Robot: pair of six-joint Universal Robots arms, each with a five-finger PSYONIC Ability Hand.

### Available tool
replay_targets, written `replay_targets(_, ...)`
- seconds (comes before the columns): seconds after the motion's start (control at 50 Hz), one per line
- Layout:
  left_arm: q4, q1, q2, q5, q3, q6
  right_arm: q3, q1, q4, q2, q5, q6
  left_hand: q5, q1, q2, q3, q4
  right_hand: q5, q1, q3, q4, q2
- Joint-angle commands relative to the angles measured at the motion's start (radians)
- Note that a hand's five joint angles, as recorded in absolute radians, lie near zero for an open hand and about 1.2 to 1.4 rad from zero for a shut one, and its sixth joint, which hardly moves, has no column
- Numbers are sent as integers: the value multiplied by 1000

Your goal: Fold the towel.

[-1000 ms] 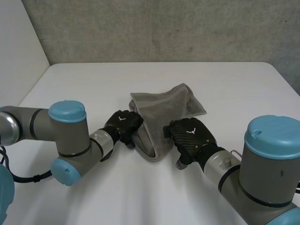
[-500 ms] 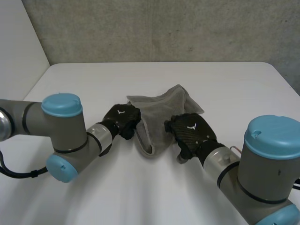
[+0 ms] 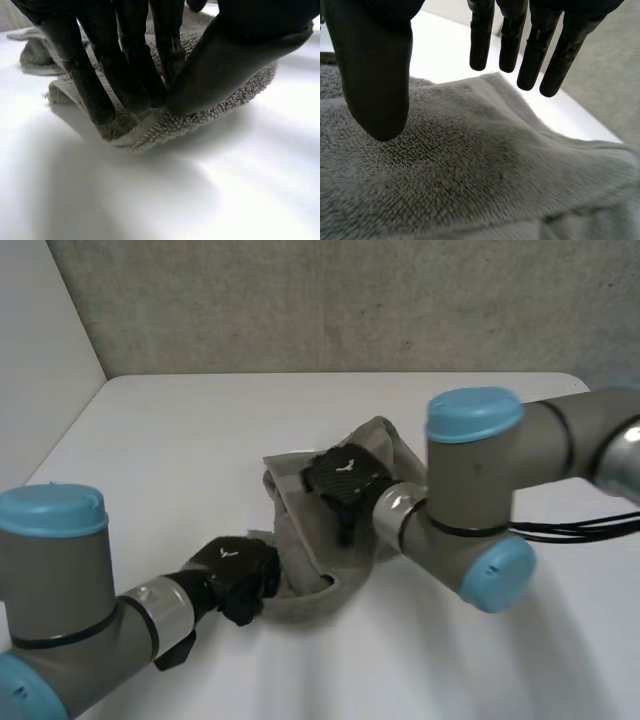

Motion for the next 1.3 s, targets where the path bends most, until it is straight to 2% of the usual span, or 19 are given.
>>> replay_targets(0.02, 16, 28, 2, 6, -24, 0, -244, 52, 133, 206, -21, -8, 52, 124, 57, 45, 38, 13, -17, -26, -35, -46)
replay_targets(0.14, 24, 40, 2, 7, -24, -2, -319, 66, 168, 267, -15, -7, 52, 124, 57, 45, 38, 181, 150, 142, 133, 121)
replay_targets(0.18, 27, 42, 2, 7, -26, -2, -333, 68, 168, 275, -15, -7, 52, 124, 57, 45, 38, 621, 591, 583, 574, 562)
replay_targets(0.2, 30, 42, 2, 7, -27, 0, -333, 68, 168, 275, -15, -7, 52, 124, 57, 45, 38, 624, 593, 585, 576, 565)
replay_targets(0.22, 30, 42, 2, 7, -27, 0, -335, 68, 168, 274, -13, -5, 52, 124, 57, 45, 38, 886, 855, 847, 838, 826)
replay_targets(0.24, 30, 40, 2, 7, -27, -2, -338, 68, 165, 266, -10, -5, 52, 124, 57, 45, 38, 966, 935, 927, 918, 906)
replay_targets(0.3, 30, 39, 2, 7, -27, -2, -342, 66, 160, 252, 1, -2, 52, 124, 57, 45, 38, 966, 936, 928, 919, 907)
replay_targets(0.48, 29, 54, 11, 4, -9, 1, -272, -3, 110, 0, 179, 36, 52, 124, 57, 45, 38, 966, 936, 928, 919, 907)
replay_targets(0.56, 24, 86, 37, 6, -7, 0, -79, -41, 90, -166, 212, 35, 52, 124, 57, 45, 38, 966, 936, 928, 919, 907)
replay_targets(0.72, 21, 120, 98, 9, -20, -3, 384, -115, -10, -370, 151, 19, 52, 124, 57, 45, 38, 966, 936, 928, 919, 907)
replay_targets(0.76, 23, 119, 100, 11, -26, -3, 459, -121, -18, -397, 126, 12, 52, 124, 57, 45, 38, 877, 846, 838, 829, 817)
replay_targets(0.8, 24, 119, 100, 9, -27, -3, 562, -126, -16, -435, 85, -17, 52, 124, 57, 45, 38, 468, 437, 429, 420, 409)
replay_targets(0.82, 26, 120, 98, 9, -27, -3, 563, -126, -16, -435, 85, -18, 52, 124, 57, 45, 38, 465, 435, 427, 418, 406)
replay_targets(0.84, 26, 120, 98, 9, -27, -3, 590, -126, -14, -446, 76, -27, 52, 124, 57, 45, 38, 186, 156, 148, 139, 127)
replay_targets(0.86, 26, 120, 98, 9, -27, -2, 590, -126, -14, -446, 76, -27, 52, 124, 57, 45, 38, 184, 153, 145, 136, 124)
replay_targets(0.9, 27, 120, 98, 11, -27, -2, 604, -127, -11, -467, 74, -31, 52, 124, 57, 45, 38, -118, -148, -157, -166, -177)
replay_targets(1.14, 29, 120, 95, 11, -30, -2, 525, -135, -11, -576, 45, -47, 52, 124, 57, 45, 38, -213, -243, -252, -261, -272)
replay_targets(1.26, 38, 120, 97, 14, -49, -2, 451, -127, -14, -555, 34, -166, 52, 124, 57, 45, 38, -178, -208, -217, -226, -237)
replay_targets(1.3, 59, 119, 97, 43, -66, 0, 432, -126, -21, -536, 33, -217, -672, -600, -667, -679, -686, -145, -176, -184, -193, -205)
